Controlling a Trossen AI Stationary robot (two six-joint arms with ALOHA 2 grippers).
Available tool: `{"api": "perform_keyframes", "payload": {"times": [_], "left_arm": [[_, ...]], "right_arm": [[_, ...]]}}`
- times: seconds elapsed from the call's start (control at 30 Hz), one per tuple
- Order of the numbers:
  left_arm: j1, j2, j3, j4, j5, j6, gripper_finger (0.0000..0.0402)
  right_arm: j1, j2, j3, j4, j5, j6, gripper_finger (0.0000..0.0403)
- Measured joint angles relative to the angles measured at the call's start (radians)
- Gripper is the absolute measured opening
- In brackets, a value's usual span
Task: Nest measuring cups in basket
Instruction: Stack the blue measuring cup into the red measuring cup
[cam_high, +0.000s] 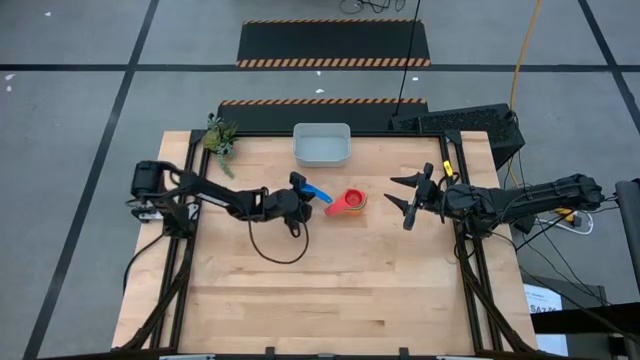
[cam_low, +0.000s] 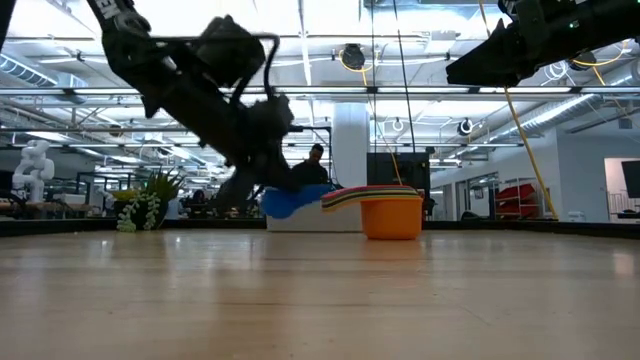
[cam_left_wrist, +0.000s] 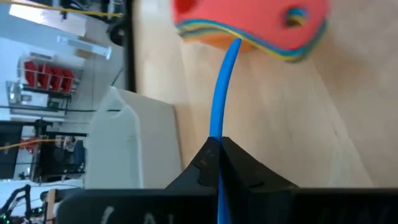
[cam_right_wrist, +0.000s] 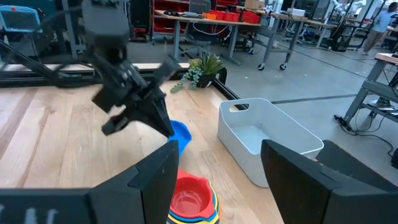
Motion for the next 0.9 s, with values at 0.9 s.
{"api": "perform_keyframes", "payload": {"times": [0.9], "left_arm": [[-0.143, -0.398, 0.003, 0.034, -0.173, -0.269, 0.0]], "right_arm": [[0.0, 0.21, 0.001, 0.298, -0.132, -0.022, 0.0224]]}}
